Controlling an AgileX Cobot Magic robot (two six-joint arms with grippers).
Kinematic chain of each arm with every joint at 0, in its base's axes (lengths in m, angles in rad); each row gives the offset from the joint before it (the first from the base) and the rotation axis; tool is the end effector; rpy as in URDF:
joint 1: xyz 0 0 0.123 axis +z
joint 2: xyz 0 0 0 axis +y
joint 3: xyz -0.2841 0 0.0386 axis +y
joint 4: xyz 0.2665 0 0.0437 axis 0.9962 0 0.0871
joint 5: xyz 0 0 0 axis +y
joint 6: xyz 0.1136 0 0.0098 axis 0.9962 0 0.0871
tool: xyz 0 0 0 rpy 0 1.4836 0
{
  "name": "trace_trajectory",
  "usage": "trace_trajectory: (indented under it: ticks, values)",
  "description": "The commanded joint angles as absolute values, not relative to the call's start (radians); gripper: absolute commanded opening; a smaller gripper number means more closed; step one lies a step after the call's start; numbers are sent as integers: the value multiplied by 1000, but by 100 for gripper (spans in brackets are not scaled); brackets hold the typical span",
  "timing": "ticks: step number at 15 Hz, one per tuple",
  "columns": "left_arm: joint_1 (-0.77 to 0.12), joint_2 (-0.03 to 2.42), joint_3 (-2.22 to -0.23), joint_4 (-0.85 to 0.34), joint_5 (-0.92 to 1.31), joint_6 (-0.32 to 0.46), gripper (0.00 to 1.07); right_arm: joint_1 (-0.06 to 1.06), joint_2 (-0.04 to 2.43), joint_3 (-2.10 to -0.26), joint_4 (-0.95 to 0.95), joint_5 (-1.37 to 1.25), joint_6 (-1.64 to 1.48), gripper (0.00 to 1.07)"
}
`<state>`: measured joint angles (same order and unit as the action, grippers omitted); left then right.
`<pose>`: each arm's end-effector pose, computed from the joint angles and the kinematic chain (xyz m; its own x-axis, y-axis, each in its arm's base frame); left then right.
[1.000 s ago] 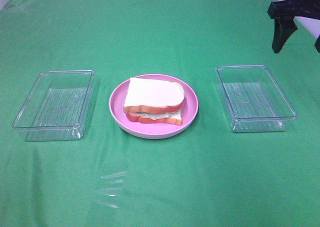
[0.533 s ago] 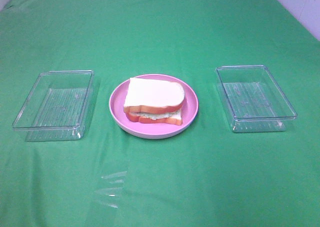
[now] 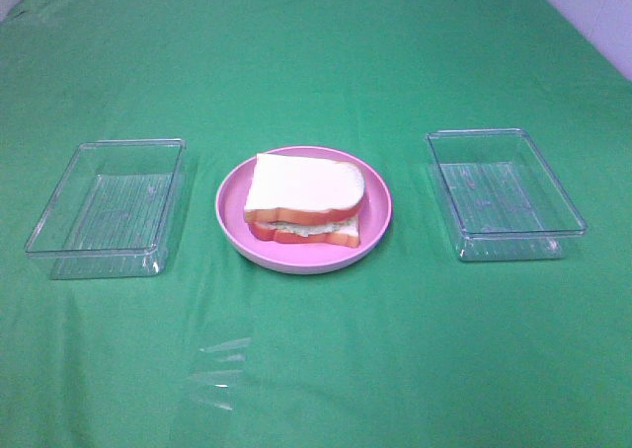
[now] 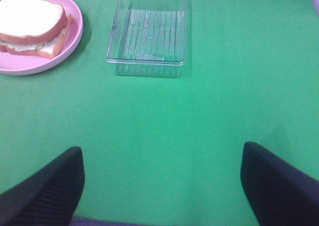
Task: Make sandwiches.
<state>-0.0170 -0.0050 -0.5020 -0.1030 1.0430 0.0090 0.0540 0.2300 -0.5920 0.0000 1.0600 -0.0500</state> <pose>0.0297 -0.0106 0.2786 -0.4355 -0.0354 -0.8995 0.0784 0.9939 -0.0771 0.0592 0.0032 0.2951 -0.5693 -0.0808 -0.8182 -0.0825 0.9957 -0.0409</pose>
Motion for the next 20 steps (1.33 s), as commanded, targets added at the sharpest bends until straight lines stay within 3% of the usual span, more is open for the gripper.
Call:
trace_trajectory:
  ticks: [1, 20]
  values:
    - [-21, -24, -500, -108, 1034, 7, 100, 55, 49, -516, -7, 1046, -70, 83]
    - [-21, -25, -500, -108, 1034, 9, 100, 54, -28, -500, -14, 1057, -65, 80]
